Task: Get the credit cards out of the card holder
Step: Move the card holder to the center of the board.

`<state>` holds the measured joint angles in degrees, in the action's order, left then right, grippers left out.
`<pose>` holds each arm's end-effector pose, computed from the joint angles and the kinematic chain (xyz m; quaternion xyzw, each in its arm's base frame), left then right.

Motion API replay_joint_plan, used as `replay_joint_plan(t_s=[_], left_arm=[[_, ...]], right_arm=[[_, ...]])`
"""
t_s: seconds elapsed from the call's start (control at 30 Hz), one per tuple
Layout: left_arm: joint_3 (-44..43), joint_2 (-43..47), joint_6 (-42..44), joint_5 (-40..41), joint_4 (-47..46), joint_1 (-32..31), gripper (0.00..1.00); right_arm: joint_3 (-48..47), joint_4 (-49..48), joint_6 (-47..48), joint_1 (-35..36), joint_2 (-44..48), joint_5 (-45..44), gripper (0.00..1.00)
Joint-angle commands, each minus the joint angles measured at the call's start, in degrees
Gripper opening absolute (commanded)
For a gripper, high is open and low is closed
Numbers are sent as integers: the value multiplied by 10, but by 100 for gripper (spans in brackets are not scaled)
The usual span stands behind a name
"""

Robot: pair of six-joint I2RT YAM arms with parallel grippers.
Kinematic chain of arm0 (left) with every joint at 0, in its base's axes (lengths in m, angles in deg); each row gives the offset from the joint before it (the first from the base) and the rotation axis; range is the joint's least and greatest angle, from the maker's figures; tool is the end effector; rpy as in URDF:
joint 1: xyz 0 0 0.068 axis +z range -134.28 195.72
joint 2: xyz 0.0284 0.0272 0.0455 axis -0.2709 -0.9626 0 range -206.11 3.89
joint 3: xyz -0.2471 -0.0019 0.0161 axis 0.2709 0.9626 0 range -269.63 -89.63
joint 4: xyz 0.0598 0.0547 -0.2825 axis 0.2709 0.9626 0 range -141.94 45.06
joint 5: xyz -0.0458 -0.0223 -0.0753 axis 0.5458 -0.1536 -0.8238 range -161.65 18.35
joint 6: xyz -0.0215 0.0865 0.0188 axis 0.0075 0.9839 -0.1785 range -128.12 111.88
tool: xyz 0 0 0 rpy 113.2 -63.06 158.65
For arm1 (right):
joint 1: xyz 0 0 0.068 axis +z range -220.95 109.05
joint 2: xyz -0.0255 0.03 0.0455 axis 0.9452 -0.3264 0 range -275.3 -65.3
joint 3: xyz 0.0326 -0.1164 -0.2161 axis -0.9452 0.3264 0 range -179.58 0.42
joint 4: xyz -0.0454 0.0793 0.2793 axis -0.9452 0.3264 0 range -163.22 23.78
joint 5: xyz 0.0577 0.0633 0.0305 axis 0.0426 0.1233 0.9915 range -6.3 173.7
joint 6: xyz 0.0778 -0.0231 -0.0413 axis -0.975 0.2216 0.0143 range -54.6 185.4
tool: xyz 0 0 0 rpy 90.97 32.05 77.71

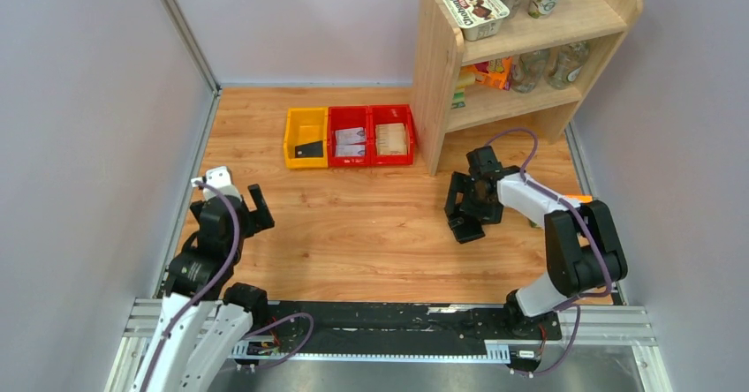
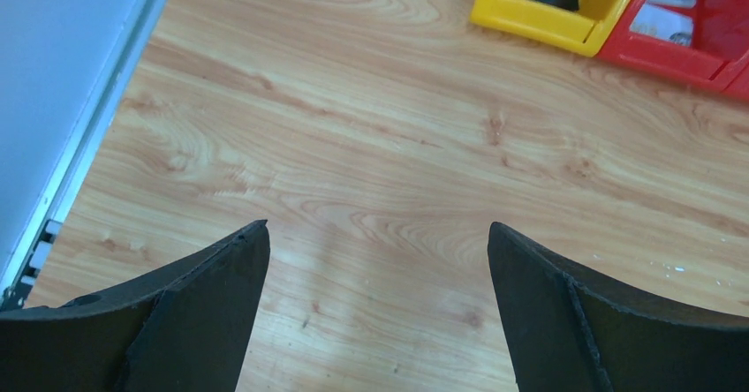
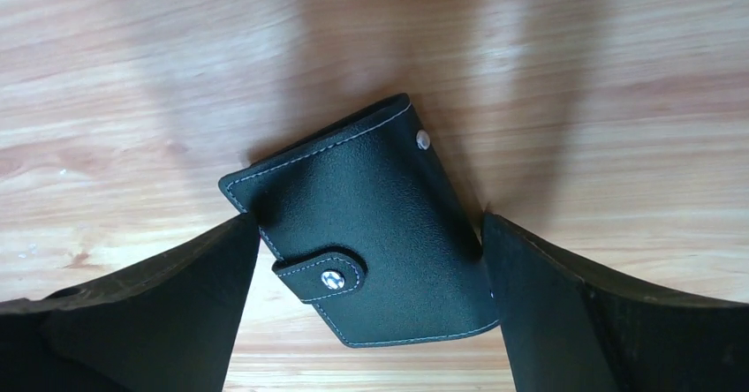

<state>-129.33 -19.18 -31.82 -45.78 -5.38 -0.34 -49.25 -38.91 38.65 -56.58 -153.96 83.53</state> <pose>0.1822 -0.0153 0.2705 -0.1680 0.8344 0.0164 0.5246 0.3043 0.0777 0.0732 0.1069 0.9836 0.0496 0.1365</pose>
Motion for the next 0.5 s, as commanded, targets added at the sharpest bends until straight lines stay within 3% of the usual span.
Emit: replay_joint_plan(t_s=[0.0, 0.13, 0.3, 0.4, 0.47], left_arm=[[-53, -93, -77, -19, 28, 0, 100], [-92, -152, -53, -93, 52, -1, 100], [-60, -122, -65, -187, 16, 0, 100], [-19, -74, -71, -228, -9, -1, 100], [-10, -61, -78, -234, -9, -1, 100]], right_arm=[[30, -42, -70, 65, 26, 2, 100], [40, -51, -124, 136, 50, -32, 100], [-16, -6, -135, 167, 61, -25, 100], [25, -39, -119, 220, 158, -133, 100], [82, -100, -105, 232, 261, -155, 100]])
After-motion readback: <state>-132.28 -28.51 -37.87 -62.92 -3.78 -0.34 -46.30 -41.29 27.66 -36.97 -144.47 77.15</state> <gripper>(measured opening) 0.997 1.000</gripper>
